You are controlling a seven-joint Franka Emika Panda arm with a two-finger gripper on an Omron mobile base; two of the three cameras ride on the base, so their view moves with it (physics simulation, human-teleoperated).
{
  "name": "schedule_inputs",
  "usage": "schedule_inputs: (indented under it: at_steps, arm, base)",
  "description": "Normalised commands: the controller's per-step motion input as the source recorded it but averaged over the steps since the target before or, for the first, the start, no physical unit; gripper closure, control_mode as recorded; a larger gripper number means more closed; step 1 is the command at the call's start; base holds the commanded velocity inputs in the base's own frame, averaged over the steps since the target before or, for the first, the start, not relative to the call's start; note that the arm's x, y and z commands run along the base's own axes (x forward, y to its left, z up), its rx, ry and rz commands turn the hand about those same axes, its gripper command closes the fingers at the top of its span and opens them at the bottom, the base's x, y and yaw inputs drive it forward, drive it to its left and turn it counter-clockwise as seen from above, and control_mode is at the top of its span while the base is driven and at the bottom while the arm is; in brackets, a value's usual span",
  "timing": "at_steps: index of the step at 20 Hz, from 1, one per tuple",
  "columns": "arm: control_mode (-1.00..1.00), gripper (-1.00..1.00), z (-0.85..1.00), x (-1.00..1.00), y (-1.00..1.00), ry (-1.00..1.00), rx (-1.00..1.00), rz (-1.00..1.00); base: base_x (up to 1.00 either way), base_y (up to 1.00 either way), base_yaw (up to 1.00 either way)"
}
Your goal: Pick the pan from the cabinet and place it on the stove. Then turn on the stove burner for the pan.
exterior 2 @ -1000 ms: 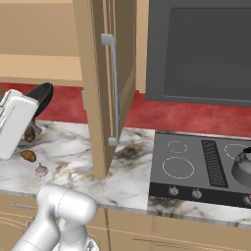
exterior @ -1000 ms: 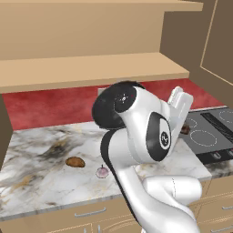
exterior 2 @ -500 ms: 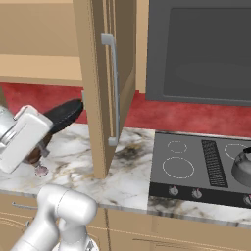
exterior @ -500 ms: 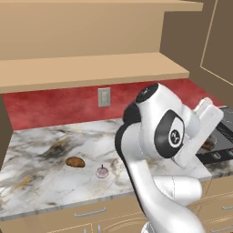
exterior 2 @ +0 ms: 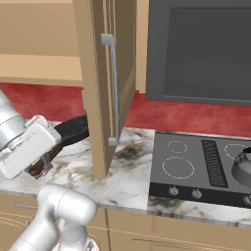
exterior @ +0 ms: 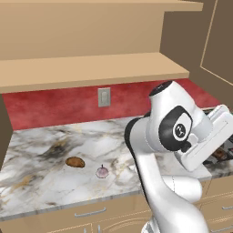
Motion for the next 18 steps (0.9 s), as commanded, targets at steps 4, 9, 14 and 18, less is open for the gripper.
schedule_inputs:
  at_steps: [4,9,14,18]
  arm:
    - [-1.0,1.0,-0.16,0.0,0.0,-0.03,0.0,0.0]
    - [-1.0,1.0,-0.1,0.0,0.0,-0.06,0.0,0.02]
    - [-1.0,1.0,-0.03,0.0,0.0,-0.08,0.0,0.04]
    - [-1.0,1.0,0.0,0.06,0.0,-0.1,0.01,0.06]
  base:
    - [0.0,0.0,0.0]
    - [0.0,0.0,0.0]
    - [0.0,0.0,0.0]
    - [0.0,0.0,0.0]
